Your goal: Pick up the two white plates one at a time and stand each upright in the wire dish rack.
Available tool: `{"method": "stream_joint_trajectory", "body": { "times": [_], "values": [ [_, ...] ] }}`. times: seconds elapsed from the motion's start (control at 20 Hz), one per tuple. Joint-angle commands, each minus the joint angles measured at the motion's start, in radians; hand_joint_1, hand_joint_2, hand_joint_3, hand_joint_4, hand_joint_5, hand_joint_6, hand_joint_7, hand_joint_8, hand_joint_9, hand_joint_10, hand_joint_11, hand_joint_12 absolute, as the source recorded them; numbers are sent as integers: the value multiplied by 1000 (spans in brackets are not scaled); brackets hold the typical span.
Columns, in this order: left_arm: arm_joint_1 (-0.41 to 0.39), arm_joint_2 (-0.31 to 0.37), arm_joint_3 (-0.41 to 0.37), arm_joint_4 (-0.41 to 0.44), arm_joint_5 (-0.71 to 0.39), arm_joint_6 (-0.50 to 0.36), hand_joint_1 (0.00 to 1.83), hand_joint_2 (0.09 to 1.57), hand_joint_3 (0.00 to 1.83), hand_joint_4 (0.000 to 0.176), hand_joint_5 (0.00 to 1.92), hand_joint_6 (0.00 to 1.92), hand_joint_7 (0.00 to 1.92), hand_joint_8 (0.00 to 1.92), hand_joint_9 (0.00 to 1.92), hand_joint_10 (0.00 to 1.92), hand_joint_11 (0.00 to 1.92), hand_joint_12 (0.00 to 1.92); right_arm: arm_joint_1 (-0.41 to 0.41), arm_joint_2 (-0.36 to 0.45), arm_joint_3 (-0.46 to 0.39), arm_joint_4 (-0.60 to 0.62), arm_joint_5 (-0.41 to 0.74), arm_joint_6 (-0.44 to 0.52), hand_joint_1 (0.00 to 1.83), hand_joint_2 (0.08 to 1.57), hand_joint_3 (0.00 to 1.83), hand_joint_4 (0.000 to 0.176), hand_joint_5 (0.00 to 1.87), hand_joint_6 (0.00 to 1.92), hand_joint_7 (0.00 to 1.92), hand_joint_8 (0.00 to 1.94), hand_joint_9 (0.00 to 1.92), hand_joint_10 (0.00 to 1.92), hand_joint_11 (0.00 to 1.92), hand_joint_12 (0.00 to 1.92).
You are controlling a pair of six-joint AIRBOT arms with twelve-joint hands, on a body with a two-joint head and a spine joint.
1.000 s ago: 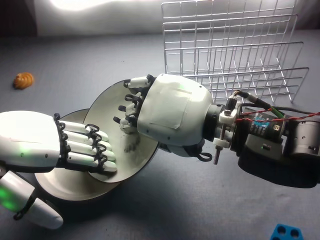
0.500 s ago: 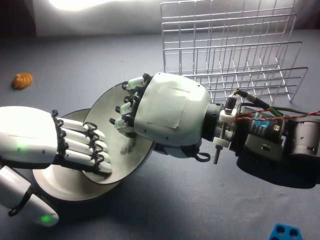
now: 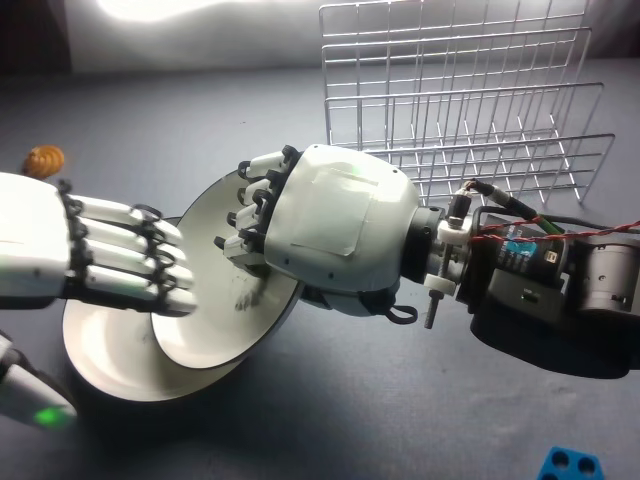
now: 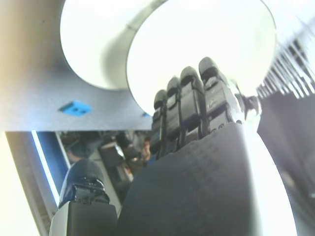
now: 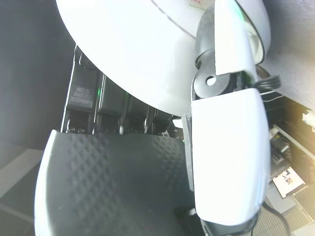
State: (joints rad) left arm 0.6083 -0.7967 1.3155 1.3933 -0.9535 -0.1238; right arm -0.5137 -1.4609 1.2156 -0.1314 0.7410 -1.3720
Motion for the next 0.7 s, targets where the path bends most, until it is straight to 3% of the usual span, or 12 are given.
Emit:
{"method": "stream_joint_trajectory", "body": {
  "times": [0.0,0.05,0.15,0.25,0.3,0.35,0.4,0.45,0.65],
  "values": [
    [-11,22,-6,-49,-37,-9,0,1111,0,0,192,1,181,1,149,0,0,229,20,3,-7,6,120,-1,1367,1127,0,0,898,1147,1005,936,839,1177,640,1077],
    [-11,38,-13,-46,-37,-13,0,1117,2,0,182,0,171,0,139,0,0,229,25,3,-11,8,123,-1,1245,1131,0,0,906,1131,1001,940,894,696,635,1077],
    [-12,92,-24,-42,-41,-37,0,1120,2,0,182,2,175,1,144,1,0,237,44,15,-28,24,125,-2,1215,1127,0,18,921,1101,1011,926,1103,163,685,1020],
    [-15,112,-25,-43,-41,-50,0,1120,2,0,182,2,175,1,144,1,0,237,52,22,-38,31,126,-2,1215,1127,0,18,921,1101,1011,926,1103,163,685,1020],
    [-16,122,-25,-44,-41,-54,0,1116,0,0,196,7,197,10,153,4,0,232,57,26,-46,36,126,-2,1340,1109,9,0,931,1080,1030,890,926,935,684,1042],
    [-17,135,-26,-45,-42,-60,0,1122,1,0,206,4,212,6,173,5,0,273,62,34,-58,41,126,-2,1242,1122,0,0,928,1083,1018,922,923,653,661,1062],
    [-17,148,-26,-45,-45,-62,0,1113,0,0,178,0,182,1,153,0,0,237,68,41,-70,42,129,-2,1221,1115,2,19,942,1065,1029,900,1051,279,652,1079],
    [-16,160,-24,-43,-46,-64,0,1114,0,0,191,5,181,4,155,1,0,258,74,48,-80,43,132,-2,1221,1113,0,21,958,1053,1025,895,1103,148,655,1069],
    [-8,191,-17,-35,-46,-74,0,1112,0,0,182,0,181,0,156,0,0,223,103,77,-113,74,139,-2,1210,1133,2,22,930,1105,975,966,1092,95,623,1079]
  ]
}}
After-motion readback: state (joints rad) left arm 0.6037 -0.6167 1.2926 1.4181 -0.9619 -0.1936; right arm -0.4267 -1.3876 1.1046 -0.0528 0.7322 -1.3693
